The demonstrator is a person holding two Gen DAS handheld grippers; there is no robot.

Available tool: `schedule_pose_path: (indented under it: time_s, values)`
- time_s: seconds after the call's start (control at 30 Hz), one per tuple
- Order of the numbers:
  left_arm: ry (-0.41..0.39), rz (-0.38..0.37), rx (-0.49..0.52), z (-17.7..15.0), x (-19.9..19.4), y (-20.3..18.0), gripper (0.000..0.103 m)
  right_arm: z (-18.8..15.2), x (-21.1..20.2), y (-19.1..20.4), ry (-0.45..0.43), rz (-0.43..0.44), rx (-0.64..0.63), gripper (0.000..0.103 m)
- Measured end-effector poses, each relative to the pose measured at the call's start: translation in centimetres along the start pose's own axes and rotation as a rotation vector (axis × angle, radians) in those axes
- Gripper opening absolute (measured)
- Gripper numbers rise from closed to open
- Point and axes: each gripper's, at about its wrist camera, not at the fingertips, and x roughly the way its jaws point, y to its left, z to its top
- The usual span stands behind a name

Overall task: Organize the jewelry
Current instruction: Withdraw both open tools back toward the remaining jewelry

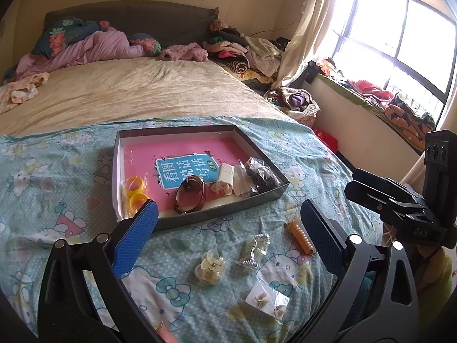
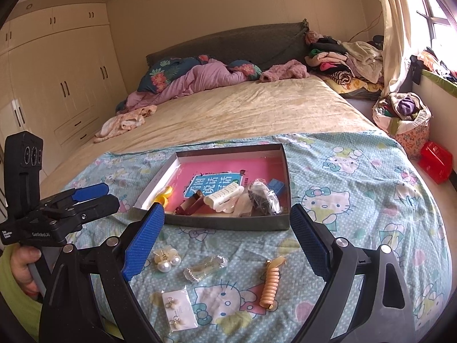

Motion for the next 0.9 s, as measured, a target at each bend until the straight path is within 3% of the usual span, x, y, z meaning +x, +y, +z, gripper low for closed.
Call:
schedule_pose_path:
  time_s: [0.9]
  values:
    - [0.211, -0.057, 0.115, -8.0, 3.5, -2.7, 0.093, -5.0, 3.5, -2.7, 0.181, -0.059, 0.057, 0.088]
